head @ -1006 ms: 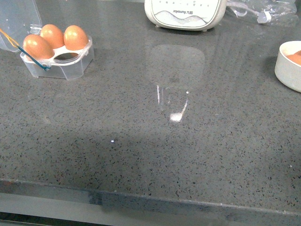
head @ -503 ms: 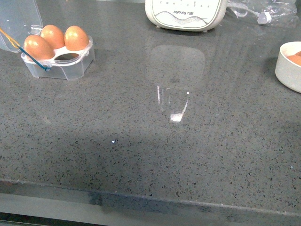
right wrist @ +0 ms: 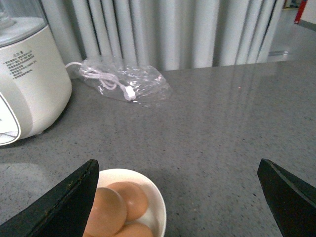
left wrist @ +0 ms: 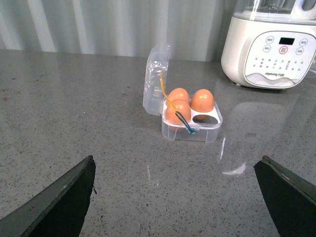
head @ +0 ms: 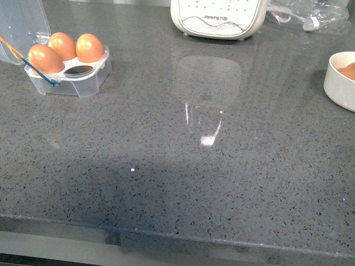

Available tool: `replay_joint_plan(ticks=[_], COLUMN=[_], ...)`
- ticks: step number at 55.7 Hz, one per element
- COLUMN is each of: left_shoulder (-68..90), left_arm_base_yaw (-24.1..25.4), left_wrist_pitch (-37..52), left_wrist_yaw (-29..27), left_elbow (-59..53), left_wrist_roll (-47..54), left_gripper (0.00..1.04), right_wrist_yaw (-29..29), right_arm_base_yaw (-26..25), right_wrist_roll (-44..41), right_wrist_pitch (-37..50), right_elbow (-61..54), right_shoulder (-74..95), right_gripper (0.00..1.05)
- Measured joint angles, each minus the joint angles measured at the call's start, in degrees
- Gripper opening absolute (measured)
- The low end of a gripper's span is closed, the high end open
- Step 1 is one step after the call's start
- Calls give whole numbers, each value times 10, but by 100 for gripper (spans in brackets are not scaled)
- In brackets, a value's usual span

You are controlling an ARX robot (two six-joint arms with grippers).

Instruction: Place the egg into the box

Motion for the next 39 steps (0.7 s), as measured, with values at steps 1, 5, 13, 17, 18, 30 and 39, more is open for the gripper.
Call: replay_joint_plan(ticks=[1, 5, 13, 17, 18, 30, 39], left_shoulder=[0, 0, 0, 0, 0, 0, 0], left_arm_base_yaw=[0, 0, 0, 0, 0, 0, 0], left_wrist_pitch=[0, 0, 0, 0, 0, 0, 0], left_wrist_yaw=[0, 0, 0, 0, 0, 0, 0], left_elbow=[0, 0, 0, 0, 0, 0, 0], left_wrist_roll=[0, 0, 0, 0, 0, 0, 0], left_gripper=[98, 98, 98, 98, 98, 98, 98], right_wrist_yaw=[-2, -29, -100, -111, -113, -123, -124], right_arm_base_yaw=[3, 11, 23, 31, 32, 33, 31], right_wrist_roll=[-3, -12, -29, -46, -49, -62, -65], right_wrist_pitch=[-5, -42, -113, -137, -141, -184, -178], right_elbow=[14, 54, 100, 114, 116, 131, 132], right_shoulder=[13, 38, 61, 73, 75, 118, 149], right_gripper=[97, 97, 97, 97, 97, 97, 97])
